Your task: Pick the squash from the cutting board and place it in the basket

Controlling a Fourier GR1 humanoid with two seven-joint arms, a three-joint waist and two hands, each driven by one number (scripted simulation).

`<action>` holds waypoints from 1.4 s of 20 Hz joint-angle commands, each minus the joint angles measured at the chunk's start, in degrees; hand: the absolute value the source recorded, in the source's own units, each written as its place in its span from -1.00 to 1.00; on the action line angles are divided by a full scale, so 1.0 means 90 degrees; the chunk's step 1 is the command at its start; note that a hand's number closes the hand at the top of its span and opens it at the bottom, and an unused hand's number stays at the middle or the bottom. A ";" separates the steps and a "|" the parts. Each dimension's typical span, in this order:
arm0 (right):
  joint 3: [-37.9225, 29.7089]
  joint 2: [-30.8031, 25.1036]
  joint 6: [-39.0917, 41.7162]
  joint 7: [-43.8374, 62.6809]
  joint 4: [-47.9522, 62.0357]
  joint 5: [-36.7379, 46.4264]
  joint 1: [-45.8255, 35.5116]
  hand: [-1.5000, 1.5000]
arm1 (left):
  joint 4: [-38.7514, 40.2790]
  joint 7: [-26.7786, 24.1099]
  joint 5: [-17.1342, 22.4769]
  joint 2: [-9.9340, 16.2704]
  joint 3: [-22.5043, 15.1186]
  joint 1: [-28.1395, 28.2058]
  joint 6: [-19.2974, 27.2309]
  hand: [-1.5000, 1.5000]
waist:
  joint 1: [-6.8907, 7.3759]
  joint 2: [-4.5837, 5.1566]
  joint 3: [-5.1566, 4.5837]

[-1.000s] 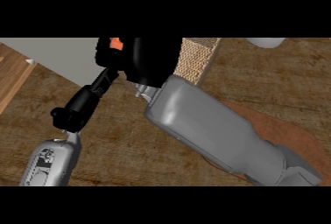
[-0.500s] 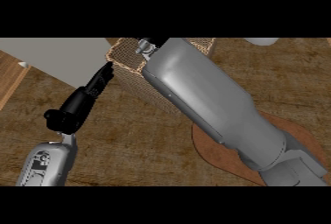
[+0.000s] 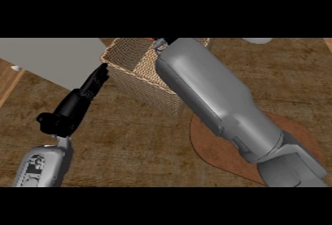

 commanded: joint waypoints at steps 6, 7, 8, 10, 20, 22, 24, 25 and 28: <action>0.0449 0.0055 -0.1451 0.0732 0.0997 0.0092 0.0246 1.00 | -0.0304 0.0087 -0.0005 -0.0098 0.0001 0.0293 0.0120 0.00 | -0.0118 -0.0040 0.0008; 0.0211 0.0055 -0.1516 0.0396 0.1212 0.0025 0.0151 1.00 | -0.0182 0.0154 0.0056 0.0014 0.0098 0.0161 0.0026 0.00 | -0.0173 -0.0017 0.0010; 0.0016 0.0055 -0.1495 0.0382 0.1505 0.0022 -0.0252 1.00 | -0.0250 0.0127 0.0072 0.0105 0.0134 0.0112 -0.0036 0.00 | -0.0061 0.0017 0.0006; 0.0181 0.0055 -0.2096 0.0600 0.1535 0.0436 0.0050 1.00 | -0.0267 -0.0039 -0.0094 0.0001 -0.0010 0.0389 0.0061 0.00 | -0.0193 -0.0027 0.0008; -0.0136 0.0056 -0.2928 -0.0121 0.2045 0.0110 0.0036 -1.00 | -0.0316 0.0222 0.0133 0.0040 0.0170 0.0061 -0.0034 0.00 | -0.0184 0.0005 0.0013; -0.0017 0.0056 -0.2801 -0.0168 0.1855 -0.0028 -0.0097 -1.00 | -0.0379 0.0193 0.0012 -0.0086 0.0026 0.0224 0.0055 0.00 | -0.0200 -0.0017 0.0013; -0.0050 0.0056 -0.2879 -0.0178 0.1694 -0.0056 -0.0168 -1.00 | -0.0483 0.0458 0.0067 -0.0055 0.0106 0.0088 0.0085 0.00 | -0.0271 -0.0044 0.0015; -0.0360 0.0056 -0.3232 -0.0618 0.1603 -0.0146 -0.0177 -1.00 | -0.0241 0.0024 0.0106 0.0063 0.0254 0.0274 -0.0007 0.00 | -0.0311 -0.0013 0.0016; -0.0282 0.0056 -0.3460 -0.0457 0.1428 -0.0369 -0.0014 -1.00 | -0.0120 0.0184 0.0070 0.0026 0.0249 -0.0072 0.0048 0.00 | -0.0320 -0.0028 0.0015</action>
